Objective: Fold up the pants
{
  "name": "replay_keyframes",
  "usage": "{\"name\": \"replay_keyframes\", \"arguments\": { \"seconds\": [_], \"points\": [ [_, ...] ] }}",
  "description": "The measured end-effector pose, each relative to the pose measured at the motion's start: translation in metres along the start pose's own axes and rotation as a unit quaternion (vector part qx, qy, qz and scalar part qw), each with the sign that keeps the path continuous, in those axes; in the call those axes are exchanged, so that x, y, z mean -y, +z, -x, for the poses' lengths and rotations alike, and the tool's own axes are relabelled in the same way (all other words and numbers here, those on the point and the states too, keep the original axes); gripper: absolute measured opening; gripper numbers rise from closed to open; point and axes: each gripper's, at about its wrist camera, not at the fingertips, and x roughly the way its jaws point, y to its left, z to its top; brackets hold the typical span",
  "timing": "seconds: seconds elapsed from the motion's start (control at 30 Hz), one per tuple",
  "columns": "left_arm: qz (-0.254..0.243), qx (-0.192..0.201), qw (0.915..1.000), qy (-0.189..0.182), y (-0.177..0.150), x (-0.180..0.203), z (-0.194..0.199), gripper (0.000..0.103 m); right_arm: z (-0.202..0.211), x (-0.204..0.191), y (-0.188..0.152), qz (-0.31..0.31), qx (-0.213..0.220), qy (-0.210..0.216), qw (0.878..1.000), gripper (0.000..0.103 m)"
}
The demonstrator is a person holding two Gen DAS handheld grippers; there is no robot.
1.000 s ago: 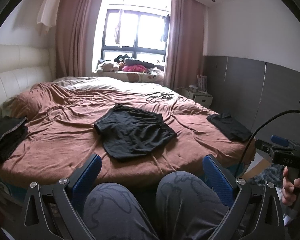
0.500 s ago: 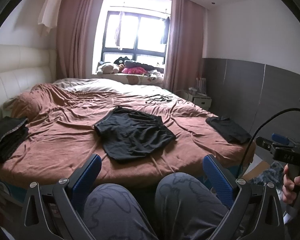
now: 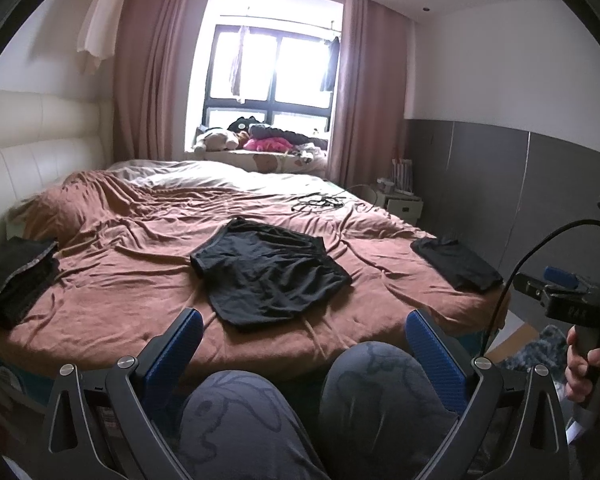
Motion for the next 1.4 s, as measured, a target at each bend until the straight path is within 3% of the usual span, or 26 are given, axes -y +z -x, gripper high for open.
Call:
{"name": "replay_keyframes", "arguments": {
  "seconds": [0.6, 0.93, 1.3, 1.4],
  "points": [
    [-0.01, -0.017, 0.9998, -0.006, 0.035, -0.008, -0.041, 0.102, -0.046, 0.025, 0.018, -0.011, -0.01, 0.022, 1.0, 0.103],
    [0.021, -0.071, 0.9972, 0.012, 0.035, -0.038, -0.104, 0.102, -0.104, 0.046, 0.035, -0.037, -0.046, 0.065, 0.996, 0.103],
    [0.101, -0.157, 0.9823, -0.004, 0.016, -0.08, -0.176, 0.077, -0.165, 0.065, 0.052, -0.058, -0.084, 0.11, 0.989, 0.103],
    [0.125, -0.179, 0.9759, -0.008, 0.01, -0.091, -0.193, 0.075, -0.183, 0.068, 0.055, -0.068, -0.098, 0.117, 0.986, 0.096]
  ]
}}
